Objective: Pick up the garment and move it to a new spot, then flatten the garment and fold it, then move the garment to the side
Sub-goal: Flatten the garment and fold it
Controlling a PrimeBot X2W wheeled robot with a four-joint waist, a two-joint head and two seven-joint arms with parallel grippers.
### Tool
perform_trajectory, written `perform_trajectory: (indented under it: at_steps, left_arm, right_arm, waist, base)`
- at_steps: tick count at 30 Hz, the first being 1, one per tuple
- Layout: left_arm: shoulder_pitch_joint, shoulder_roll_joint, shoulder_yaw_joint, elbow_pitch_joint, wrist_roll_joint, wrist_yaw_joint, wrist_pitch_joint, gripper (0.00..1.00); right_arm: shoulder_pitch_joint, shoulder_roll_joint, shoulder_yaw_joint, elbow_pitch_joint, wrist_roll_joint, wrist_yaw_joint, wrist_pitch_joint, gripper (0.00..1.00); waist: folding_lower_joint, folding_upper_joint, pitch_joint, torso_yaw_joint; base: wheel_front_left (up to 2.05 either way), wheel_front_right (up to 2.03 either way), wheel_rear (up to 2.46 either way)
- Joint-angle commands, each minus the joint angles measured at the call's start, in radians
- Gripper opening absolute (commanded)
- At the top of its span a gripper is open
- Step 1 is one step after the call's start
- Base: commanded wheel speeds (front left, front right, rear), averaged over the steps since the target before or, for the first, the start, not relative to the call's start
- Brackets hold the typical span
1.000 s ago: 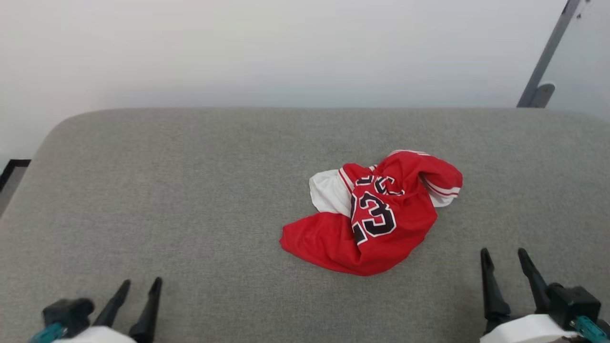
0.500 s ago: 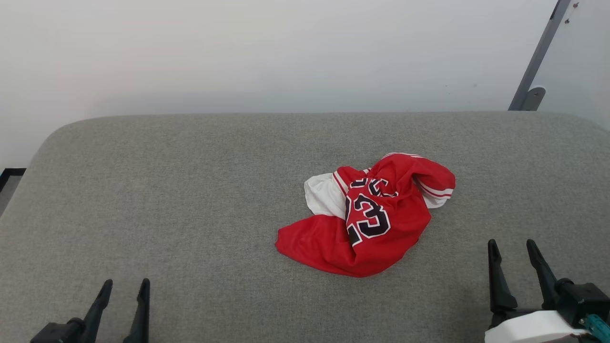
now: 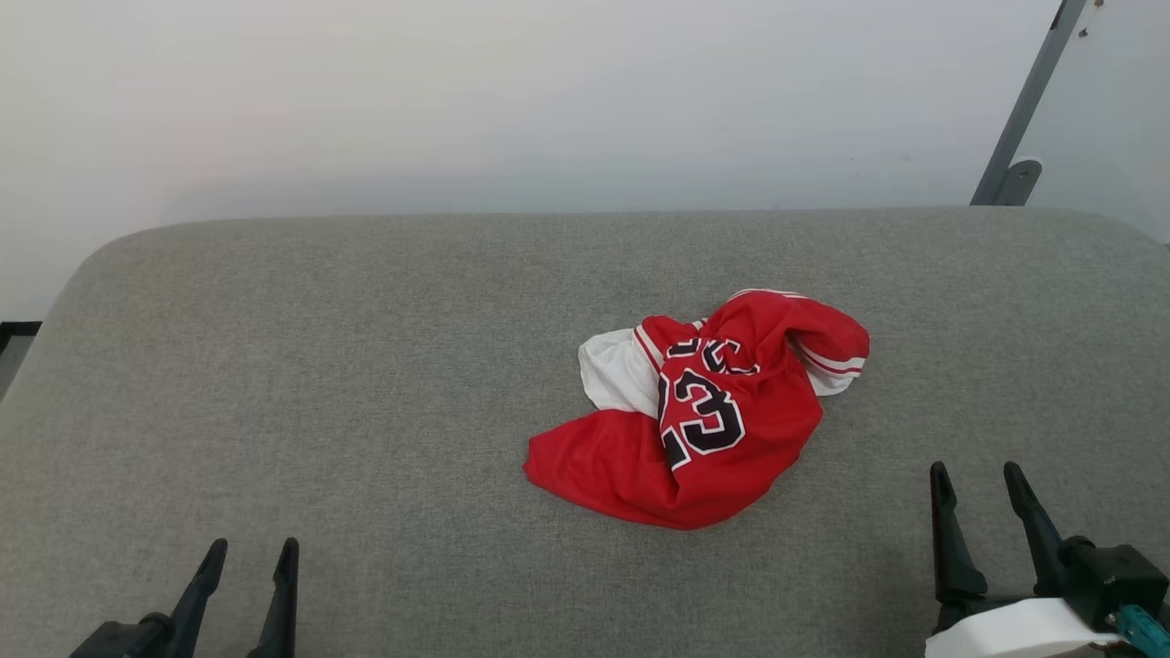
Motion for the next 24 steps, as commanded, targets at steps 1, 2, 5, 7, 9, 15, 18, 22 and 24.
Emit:
perform_trajectory:
  at_steps: [1, 2, 5, 7, 9, 15, 18, 22, 24]
  left_arm:
    - [0.001, 0.005, -0.003, -0.005, -0.008, 0.001, -0.005, 1.0]
    - [-0.004, 0.007, -0.007, -0.006, -0.013, 0.001, -0.005, 1.0]
    - [-0.064, 0.043, -0.068, -0.018, -0.042, 0.001, -0.005, 1.0]
    - [-0.124, 0.086, -0.114, -0.031, -0.065, 0.001, -0.005, 1.0]
    - [-0.204, 0.141, -0.178, -0.04, -0.089, 0.001, -0.005, 1.0]
    - [-0.537, 0.337, -0.455, -0.003, -0.282, 0.002, 0.052, 1.0]
    - [-0.708, 0.415, -0.6, 0.01, -0.466, 0.002, 0.185, 1.0]
    - [-0.887, 0.506, -0.737, 0.028, -0.752, 0.002, 0.439, 1.0]
    - [-0.953, 0.54, -0.783, 0.033, -0.86, 0.001, 0.569, 1.0]
  right_arm:
    - [0.003, -0.001, 0.001, 0.001, 0.006, 0.0, -0.005, 1.0]
    - [0.001, -0.001, 0.003, 0.002, 0.007, 0.0, -0.005, 1.0]
    - [-0.017, -0.001, 0.012, 0.002, 0.015, 0.0, -0.005, 1.0]
    - [-0.031, -0.001, 0.022, 0.0, 0.02, 0.0, -0.005, 1.0]
    - [-0.044, -0.001, 0.032, -0.003, 0.031, 0.0, -0.005, 1.0]
    - [-0.11, 0.0, 0.071, -0.019, 0.063, 0.0, -0.005, 1.0]
    - [-0.14, -0.001, 0.089, -0.028, 0.088, 0.0, -0.005, 1.0]
    - [-0.175, 0.0, 0.117, -0.035, 0.134, 0.0, -0.005, 1.0]
    - [-0.179, -0.001, 0.125, -0.037, 0.156, 0.0, -0.005, 1.0]
  waist:
    - [0.0, -0.0001, 0.002, -0.001]
    - [0.0, -0.0001, 0.004, -0.003]
    - [0.0, -0.0001, 0.021, -0.017]
    - [0.0, -0.0001, 0.038, -0.029]
    - [0.0, -0.0001, 0.061, -0.044]
    - [0.0, -0.0001, 0.171, -0.118]
    - [0.0, -0.0001, 0.236, -0.165]
    - [0.0, -0.0001, 0.315, -0.23]
    - [0.0, -0.0001, 0.346, -0.258]
  base:
    - [0.0, 0.0, 0.0]
    - [0.0, 0.0, 0.0]
    - [0.0, 0.0, 0.0]
    - [0.0, 0.0, 0.0]
    - [0.0, 0.0, 0.0]
    - [0.0, 0.0, 0.0]
    - [0.0, 0.0, 0.0]
    - [0.0, 0.0, 0.0]
    - [0.0, 0.0, 0.0]
